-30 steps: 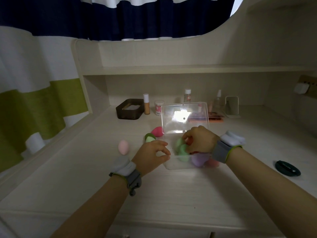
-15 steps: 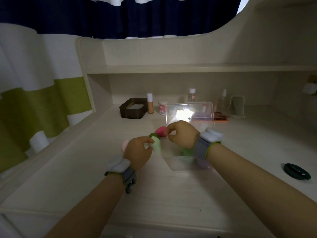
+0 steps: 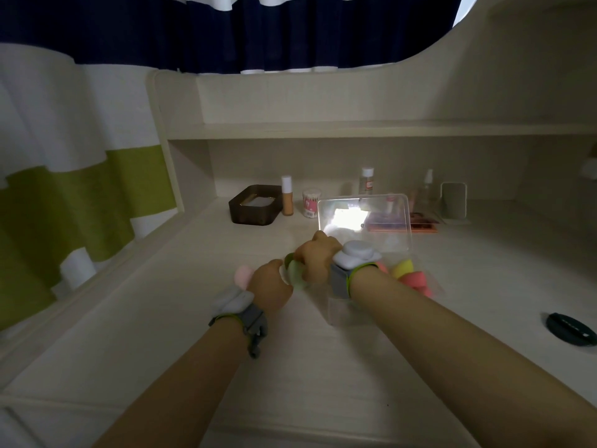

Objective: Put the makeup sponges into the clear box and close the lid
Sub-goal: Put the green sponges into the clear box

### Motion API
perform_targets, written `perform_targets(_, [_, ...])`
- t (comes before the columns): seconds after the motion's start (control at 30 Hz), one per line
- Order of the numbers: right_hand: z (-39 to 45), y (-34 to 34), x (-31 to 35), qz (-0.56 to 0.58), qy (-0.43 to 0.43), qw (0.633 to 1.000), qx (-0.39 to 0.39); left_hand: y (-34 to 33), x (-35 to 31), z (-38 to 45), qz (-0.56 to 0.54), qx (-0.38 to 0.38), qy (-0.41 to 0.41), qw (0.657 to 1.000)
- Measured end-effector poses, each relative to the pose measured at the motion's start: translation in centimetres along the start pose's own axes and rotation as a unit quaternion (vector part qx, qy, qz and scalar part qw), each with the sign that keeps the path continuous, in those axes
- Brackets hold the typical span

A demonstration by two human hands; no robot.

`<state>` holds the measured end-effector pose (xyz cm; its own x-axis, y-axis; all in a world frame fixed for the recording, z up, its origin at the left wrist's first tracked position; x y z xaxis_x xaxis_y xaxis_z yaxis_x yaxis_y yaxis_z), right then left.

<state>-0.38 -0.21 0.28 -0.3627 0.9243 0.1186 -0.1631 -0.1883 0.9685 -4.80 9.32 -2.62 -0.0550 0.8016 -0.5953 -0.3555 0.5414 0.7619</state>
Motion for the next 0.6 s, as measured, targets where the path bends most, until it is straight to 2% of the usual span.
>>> perform_targets(0.13, [0.7,-1.0,0.7,-0.014,-0.029,0.998,-0.051,0.1,0.2,0.1,-0.047,-0.01,-0.003,0.999])
perform_targets(0.27, [0.3,-0.4,0.4,-0.01,0.003,0.999,-0.037,0.4,0.1,-0.2,-0.095,-0.016,-0.024,0.995])
perform_targets(0.37, [-0.5,0.8,0.2,0.007,0.0,0.998,-0.068,0.9,0.1,0.0,-0.119,-0.037,-0.024,0.992])
perform_targets(0.6, [-1.9,3.7,-1.9,0.193,-0.016,0.976,-0.101,2.4,-0.8,0.3,-0.224,-0.105,-0.036,0.968])
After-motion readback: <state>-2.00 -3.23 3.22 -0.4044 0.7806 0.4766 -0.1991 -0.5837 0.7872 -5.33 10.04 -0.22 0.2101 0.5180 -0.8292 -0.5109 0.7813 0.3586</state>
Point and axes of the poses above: each hand's wrist, its own z-axis towards the middle knuckle, its own y-axis out of the back of the hand, x = y × z, the point moved 3 cm from there along z, towards the middle knuckle, and after that the axes turned 14 degrees about -x, right-handed, at the moved point
